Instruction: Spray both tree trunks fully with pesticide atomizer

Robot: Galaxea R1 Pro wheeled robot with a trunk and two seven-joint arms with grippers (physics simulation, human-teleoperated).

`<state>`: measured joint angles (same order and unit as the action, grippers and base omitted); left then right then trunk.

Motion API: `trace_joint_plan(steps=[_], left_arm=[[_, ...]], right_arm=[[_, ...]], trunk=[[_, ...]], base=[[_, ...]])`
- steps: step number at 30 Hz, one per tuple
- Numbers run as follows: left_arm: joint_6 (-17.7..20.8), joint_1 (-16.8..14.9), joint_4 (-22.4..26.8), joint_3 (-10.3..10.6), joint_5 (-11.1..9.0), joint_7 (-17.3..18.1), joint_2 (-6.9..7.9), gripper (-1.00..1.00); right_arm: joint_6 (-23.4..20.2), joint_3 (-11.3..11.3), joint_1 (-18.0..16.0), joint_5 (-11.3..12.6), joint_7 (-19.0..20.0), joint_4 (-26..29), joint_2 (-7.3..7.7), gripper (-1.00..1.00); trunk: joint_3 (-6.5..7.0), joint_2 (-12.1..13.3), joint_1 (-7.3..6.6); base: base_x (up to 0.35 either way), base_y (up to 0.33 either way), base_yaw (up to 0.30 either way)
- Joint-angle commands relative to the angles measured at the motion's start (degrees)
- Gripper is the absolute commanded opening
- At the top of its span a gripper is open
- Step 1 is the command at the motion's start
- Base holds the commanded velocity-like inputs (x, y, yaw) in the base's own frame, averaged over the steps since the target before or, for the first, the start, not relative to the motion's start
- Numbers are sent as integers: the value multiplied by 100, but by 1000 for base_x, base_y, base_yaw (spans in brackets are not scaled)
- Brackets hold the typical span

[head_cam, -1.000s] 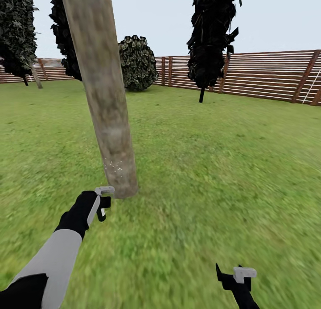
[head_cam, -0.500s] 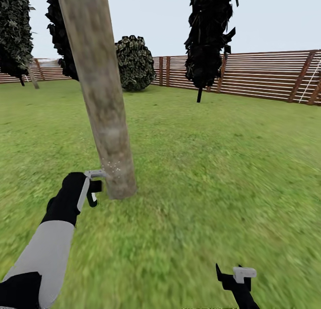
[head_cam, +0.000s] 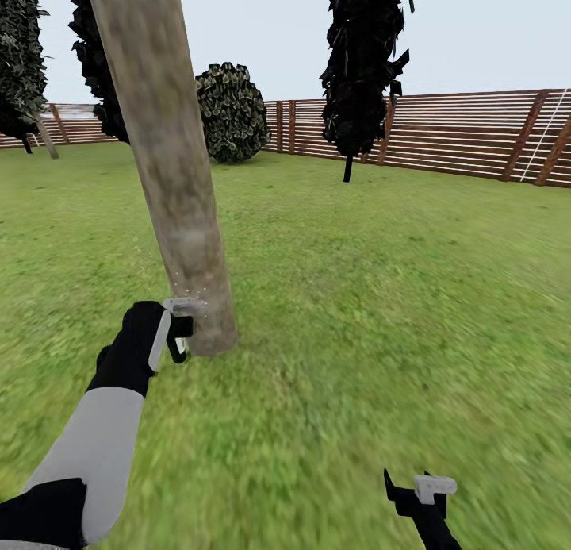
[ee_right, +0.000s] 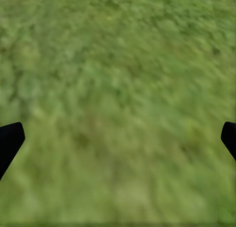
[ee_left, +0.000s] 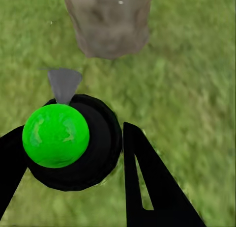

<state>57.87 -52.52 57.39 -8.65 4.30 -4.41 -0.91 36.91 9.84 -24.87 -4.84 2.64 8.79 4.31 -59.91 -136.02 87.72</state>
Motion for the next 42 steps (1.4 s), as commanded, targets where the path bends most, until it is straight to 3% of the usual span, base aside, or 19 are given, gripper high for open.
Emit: trace_joint_plan(steps=[1,5,6,14,21,30,37,42], left_arm=[[1,-8,-4,-11,-58,1,96,-100],[11,-19,10,-11,-91,1,341,-100],[12,-16,56,3,-81,1,338,-100],[20,-156,573,15,-108,1,205,-100],[63,-367,606,28,-64,1,-219,-100],[75,-332,621,32,-43,0,-82,-100],[72,-320,640,35,-21,-1,-84,-100],[66,-288,991,40,-22,-5,-86,-100]], right_arm=[[0,0,0,0,0,0,0,100],[0,0,0,0,0,0,0,100],[0,0,0,-1,0,0,0,100],[0,0,0,0,0,0,0,100],[0,0,0,0,0,0,0,100],[0,0,0,0,0,0,0,100],[0,0,0,0,0,0,0,100],[0,0,0,-2,0,0,0,100]], trunk=[[0,0,0],[0,0,0],[0,0,0],[0,0,0],[0,0,0],[0,0,0],[0,0,0],[0,0,0]], base=[[0,0,0],[0,0,0],[0,0,0],[-93,0,0],[-2,0,0],[0,0,0],[-154,0,0],[70,-1,0]])
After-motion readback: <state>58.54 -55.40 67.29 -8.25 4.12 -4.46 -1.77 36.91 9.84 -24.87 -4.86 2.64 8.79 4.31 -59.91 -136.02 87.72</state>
